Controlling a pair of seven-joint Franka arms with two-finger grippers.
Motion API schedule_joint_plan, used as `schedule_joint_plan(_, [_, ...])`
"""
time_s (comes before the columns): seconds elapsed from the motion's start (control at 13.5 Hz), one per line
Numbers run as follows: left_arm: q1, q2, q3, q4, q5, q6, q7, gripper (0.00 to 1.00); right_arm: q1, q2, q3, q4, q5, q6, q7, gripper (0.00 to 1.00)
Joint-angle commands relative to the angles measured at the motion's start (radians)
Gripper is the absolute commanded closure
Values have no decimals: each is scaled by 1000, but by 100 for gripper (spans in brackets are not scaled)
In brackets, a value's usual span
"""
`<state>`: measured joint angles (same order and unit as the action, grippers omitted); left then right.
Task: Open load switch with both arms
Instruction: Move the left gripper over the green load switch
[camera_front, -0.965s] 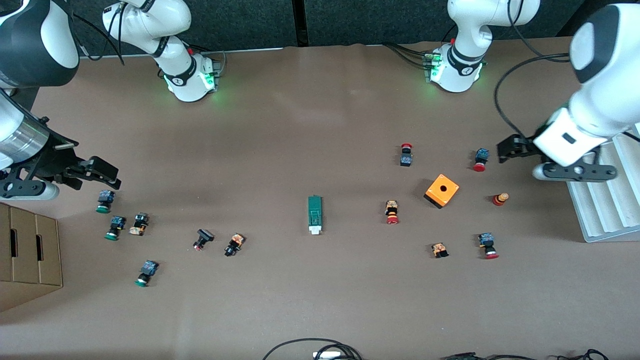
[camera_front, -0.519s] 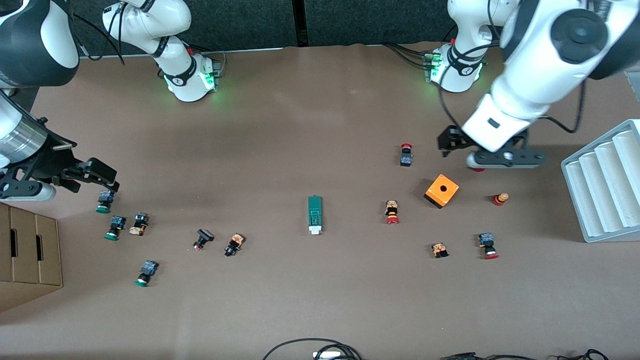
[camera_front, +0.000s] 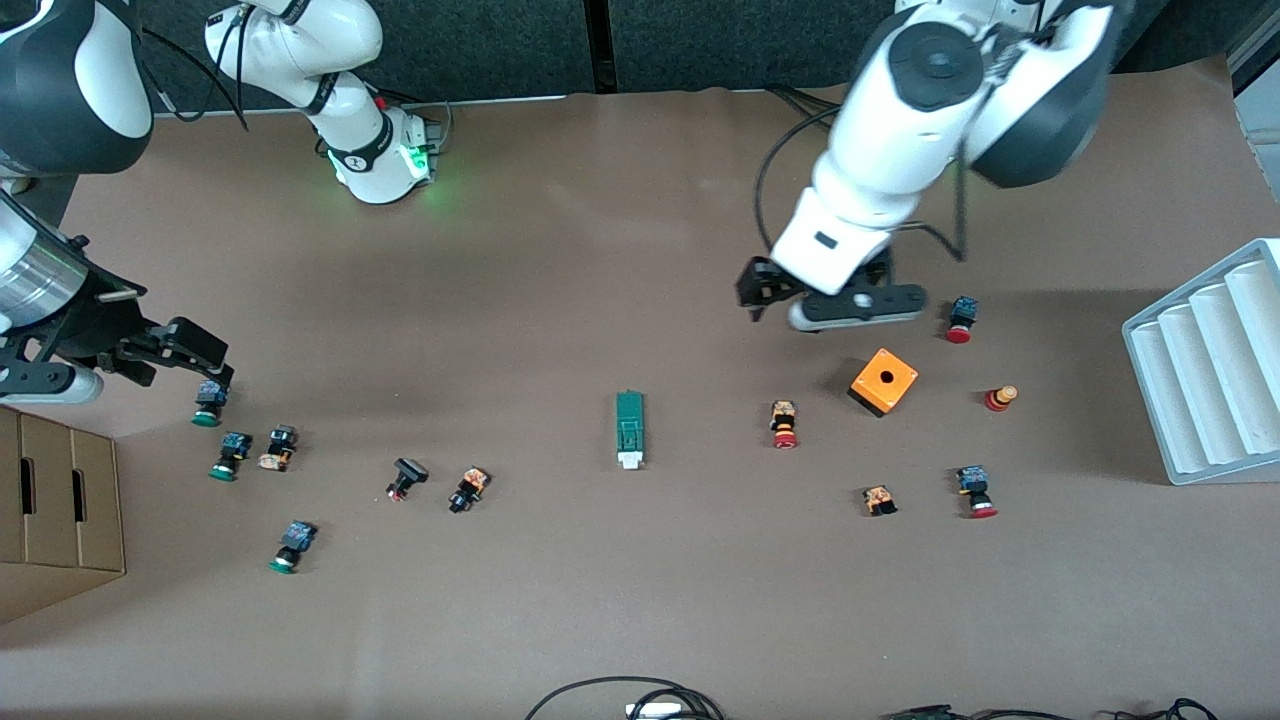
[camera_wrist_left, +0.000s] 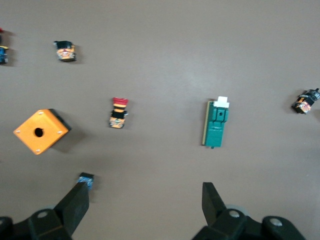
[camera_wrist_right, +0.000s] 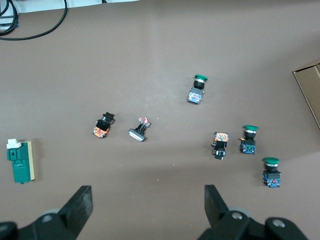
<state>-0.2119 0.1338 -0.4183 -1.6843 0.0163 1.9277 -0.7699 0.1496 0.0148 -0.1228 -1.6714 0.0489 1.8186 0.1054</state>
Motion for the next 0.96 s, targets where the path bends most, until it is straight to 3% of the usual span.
schedule_joint_plan(0.0, [-104, 64, -7, 26, 140, 34, -168, 0, -2, 7, 0, 7, -9, -7, -4, 0])
schedule_joint_plan(0.3, [-236, 182, -8, 31, 364, 166, -490, 0, -18, 16, 0, 2, -9, -7, -3, 0])
schedule_joint_plan(0.52, [-331, 274, -7, 69, 532, 191, -681, 0, -13, 30, 9, 1, -9, -7, -9, 0])
schedule_joint_plan(0.89, [-434, 446, -7, 77, 983, 194, -1059, 0, 21, 56, 12, 6, -4, -5, 5, 0])
